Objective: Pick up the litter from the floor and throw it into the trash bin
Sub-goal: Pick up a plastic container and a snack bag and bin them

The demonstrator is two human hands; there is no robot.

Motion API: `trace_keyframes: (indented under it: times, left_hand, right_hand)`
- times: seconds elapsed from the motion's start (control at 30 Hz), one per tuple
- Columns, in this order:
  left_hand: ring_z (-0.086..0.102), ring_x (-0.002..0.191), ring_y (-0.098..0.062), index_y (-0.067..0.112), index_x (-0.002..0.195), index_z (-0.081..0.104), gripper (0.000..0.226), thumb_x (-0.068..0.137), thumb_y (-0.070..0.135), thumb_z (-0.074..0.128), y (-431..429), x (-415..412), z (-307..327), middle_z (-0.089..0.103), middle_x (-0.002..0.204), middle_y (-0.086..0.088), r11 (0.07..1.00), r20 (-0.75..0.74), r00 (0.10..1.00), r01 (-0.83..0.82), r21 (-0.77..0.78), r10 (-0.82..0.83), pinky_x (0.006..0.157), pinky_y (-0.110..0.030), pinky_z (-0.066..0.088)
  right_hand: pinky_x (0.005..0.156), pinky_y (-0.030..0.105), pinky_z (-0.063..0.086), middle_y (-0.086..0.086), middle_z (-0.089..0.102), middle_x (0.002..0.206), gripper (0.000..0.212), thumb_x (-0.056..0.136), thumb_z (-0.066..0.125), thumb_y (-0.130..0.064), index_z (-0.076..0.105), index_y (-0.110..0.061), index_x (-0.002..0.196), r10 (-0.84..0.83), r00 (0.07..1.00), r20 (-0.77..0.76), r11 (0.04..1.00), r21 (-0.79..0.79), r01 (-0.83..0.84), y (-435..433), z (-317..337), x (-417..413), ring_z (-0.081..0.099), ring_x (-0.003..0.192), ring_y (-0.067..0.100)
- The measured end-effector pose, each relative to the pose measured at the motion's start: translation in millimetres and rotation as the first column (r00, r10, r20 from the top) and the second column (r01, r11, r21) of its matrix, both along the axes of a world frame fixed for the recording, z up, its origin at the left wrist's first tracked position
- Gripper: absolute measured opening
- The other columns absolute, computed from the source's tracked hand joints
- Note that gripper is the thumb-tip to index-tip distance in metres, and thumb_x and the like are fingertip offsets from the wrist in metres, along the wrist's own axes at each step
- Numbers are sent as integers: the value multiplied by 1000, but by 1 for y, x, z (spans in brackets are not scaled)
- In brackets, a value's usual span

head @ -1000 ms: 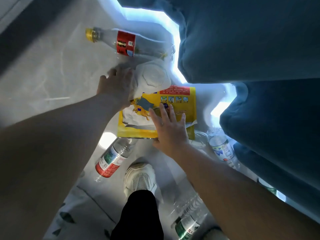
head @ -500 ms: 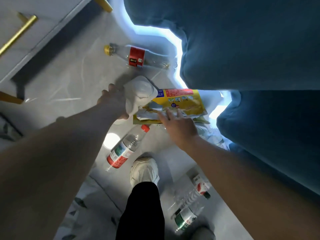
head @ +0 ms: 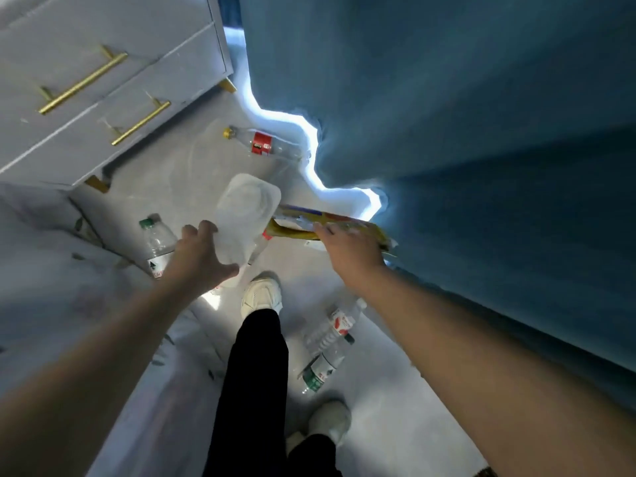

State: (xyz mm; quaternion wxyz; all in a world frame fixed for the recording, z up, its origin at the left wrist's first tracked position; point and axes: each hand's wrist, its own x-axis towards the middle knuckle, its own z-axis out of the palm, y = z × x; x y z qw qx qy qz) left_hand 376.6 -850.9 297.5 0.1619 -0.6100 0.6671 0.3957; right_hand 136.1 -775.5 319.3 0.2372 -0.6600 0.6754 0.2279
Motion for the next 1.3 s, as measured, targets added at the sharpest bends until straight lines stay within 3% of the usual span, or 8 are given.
trace_keyframes:
  times: [0.1,0.3,0.4,0.6,0.77,0.97,1.13,1.3]
  left_hand:
    - [47,114,-36,11,132,39,84,64,30,85,42,2,65,40,128,-16,997,-31,998,-55,-47,54,96,-45,44]
    - [48,113,-37,8,131,40,80,65,23,84,152,-17,221,40,127,-17,984,-206,974,-124,-126,97,96,-40,40]
    - [50,111,-39,10,129,41,81,63,26,85,206,-33,290,41,125,-14,980,-301,952,-104,-172,48,94,-46,42]
    - [46,117,-31,9,129,44,79,63,21,85,251,-73,405,42,128,-12,969,-509,858,-58,-239,-74,98,-38,38]
    - [40,117,-20,10,130,43,80,64,20,85,226,-106,461,44,127,-7,938,-591,752,105,-330,-292,90,-23,33]
    - [47,102,-18,13,129,44,81,61,23,88,179,-147,513,42,125,-4,816,-547,615,330,-475,-568,88,-29,41]
    - [43,95,-13,15,129,44,84,59,19,89,194,-180,542,42,124,-3,771,-565,528,378,-513,-634,87,-29,39]
    - [48,100,-19,17,131,41,85,60,21,88,246,-199,545,38,127,-3,744,-589,456,448,-496,-667,88,-37,47]
  right_hand:
    - [85,46,53,8,53,134,59,91,47,-6,31,-21,146,-117,993,-11,993,-5,117,38,66,1,60,109,37]
    - [76,33,49,5,61,116,55,89,53,-6,40,-28,138,-453,883,125,890,10,455,150,226,-11,63,101,31]
    - [74,34,51,7,65,104,46,88,55,-13,46,-32,130,-592,760,269,777,-62,627,212,316,-17,64,93,33]
    - [84,38,50,10,64,115,42,99,33,-10,46,-19,138,-707,514,485,469,-221,855,295,461,-21,60,100,28]
    - [85,31,52,1,63,112,34,104,30,-21,50,-20,131,-723,291,627,154,-265,952,317,500,-13,59,97,16]
    - [66,13,41,-18,54,82,25,104,29,-19,48,-34,96,-661,68,747,-109,-186,977,330,516,-7,55,79,4]
    - [86,24,52,-4,65,107,32,104,29,-17,54,-26,123,-572,-18,820,-269,-166,949,362,518,-6,61,98,10]
    - [77,11,47,-8,64,107,32,105,31,-17,53,-31,123,-518,-79,852,-372,-141,917,414,523,-4,61,96,3]
